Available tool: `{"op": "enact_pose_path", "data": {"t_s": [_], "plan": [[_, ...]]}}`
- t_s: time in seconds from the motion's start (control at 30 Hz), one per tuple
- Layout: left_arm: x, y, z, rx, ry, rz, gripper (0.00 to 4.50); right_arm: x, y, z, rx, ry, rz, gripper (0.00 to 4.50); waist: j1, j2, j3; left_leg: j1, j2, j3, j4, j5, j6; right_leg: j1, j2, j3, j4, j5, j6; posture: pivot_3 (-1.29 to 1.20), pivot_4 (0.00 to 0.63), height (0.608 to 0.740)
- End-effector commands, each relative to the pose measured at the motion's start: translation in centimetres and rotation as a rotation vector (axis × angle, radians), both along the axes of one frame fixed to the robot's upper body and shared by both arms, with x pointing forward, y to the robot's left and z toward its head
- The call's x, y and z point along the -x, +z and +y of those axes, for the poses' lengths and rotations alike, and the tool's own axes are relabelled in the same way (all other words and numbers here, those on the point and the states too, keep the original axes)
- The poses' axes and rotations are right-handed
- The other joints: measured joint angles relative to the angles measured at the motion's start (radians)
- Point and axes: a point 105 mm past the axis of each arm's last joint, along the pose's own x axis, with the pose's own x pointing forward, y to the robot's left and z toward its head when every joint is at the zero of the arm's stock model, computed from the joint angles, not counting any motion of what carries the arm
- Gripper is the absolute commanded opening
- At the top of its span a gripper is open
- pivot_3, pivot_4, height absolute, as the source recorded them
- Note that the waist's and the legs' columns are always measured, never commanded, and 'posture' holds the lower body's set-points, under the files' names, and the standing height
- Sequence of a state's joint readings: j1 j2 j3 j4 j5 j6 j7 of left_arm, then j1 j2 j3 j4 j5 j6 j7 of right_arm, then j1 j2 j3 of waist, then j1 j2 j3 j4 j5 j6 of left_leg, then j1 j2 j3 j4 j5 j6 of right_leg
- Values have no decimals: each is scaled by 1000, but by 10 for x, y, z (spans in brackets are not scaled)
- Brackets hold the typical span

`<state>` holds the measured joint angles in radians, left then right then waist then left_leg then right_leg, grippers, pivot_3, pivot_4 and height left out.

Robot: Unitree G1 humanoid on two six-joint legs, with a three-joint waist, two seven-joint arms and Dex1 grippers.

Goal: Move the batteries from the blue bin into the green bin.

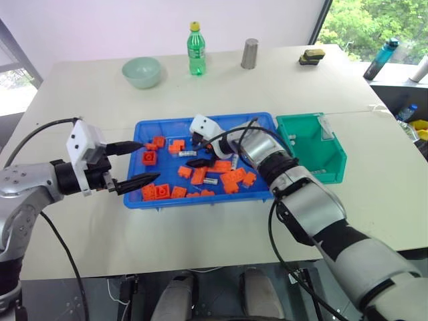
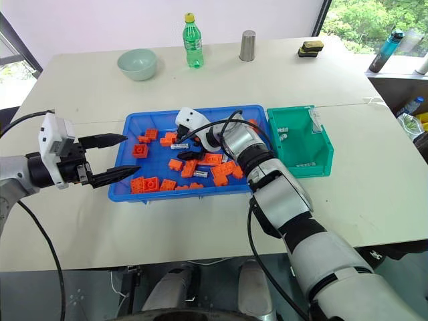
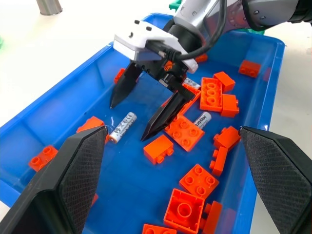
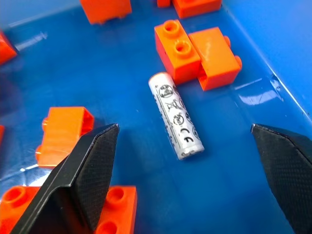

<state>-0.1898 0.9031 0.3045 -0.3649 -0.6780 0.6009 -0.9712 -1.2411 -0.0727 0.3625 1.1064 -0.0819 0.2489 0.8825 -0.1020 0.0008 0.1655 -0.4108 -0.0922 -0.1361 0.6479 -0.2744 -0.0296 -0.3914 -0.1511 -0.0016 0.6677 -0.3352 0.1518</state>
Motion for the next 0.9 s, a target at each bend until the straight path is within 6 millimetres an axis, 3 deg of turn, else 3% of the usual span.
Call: {"op": "enact_pose_path", "data": {"t_s": [0.03,0.2,0.23,0.37,0.47,0.57,0.63,0.7,0.73,0.8,0.9], "plan": [[1,12,-1,-12,1,-68,4500,1,9,8,8,42,-39,2715,0,0,0,0,0,0,0,0,0,0,0,0,0,0,0,0,150,727],[-2,12,-1,-9,2,-71,4500,5,12,10,-22,66,-22,251,0,0,0,0,0,0,0,0,0,0,0,0,1,0,0,0,150,727],[-3,12,-1,-9,2,-70,4500,5,16,11,-38,72,-19,59,0,0,0,0,0,0,0,0,0,0,0,0,1,0,0,0,150,727],[-6,9,-2,-3,-9,-62,4500,7,41,8,-127,64,-2,59,0,0,0,0,0,0,0,0,0,0,0,0,2,0,0,0,150,727],[-9,4,-6,6,-25,-47,4500,13,83,-11,-255,28,-1,59,7,0,0,0,0,0,1,0,0,0,0,0,2,0,0,0,150,727],[-14,0,-14,18,-52,-40,4500,27,125,-58,-381,-74,7,59,16,0,0,-1,-1,-1,1,0,0,1,-1,0,2,0,0,0,150,727],[-16,-1,-21,33,-79,-38,4500,33,134,-121,-386,-242,-26,59,33,-1,-1,-2,-1,0,2,0,0,1,-1,0,2,0,0,0,150,727],[-18,-2,-27,39,-106,-34,4500,41,130,-179,-349,-428,-49,59,55,-2,-1,-2,-2,0,2,0,0,1,-2,0,2,0,0,0,150,727],[-18,-2,-29,39,-115,-33,4500,46,127,-197,-335,-490,-50,59,60,-2,-1,-2,-3,-1,3,0,1,1,-2,0,2,0,0,0,150,727],[-20,-2,-31,42,-126,-33,4500,57,118,-227,-308,-591,-40,59,64,-2,-1,-3,-5,0,4,-1,1,1,-4,0,2,0,0,0,150,727],[-22,-2,-35,48,-139,-34,4500,76,105,-253,-282,-675,-3,59,55,-2,-1,-3,-4,2,4,-1,2,-1,-4,0,2,0,0,0,150,727]]}}
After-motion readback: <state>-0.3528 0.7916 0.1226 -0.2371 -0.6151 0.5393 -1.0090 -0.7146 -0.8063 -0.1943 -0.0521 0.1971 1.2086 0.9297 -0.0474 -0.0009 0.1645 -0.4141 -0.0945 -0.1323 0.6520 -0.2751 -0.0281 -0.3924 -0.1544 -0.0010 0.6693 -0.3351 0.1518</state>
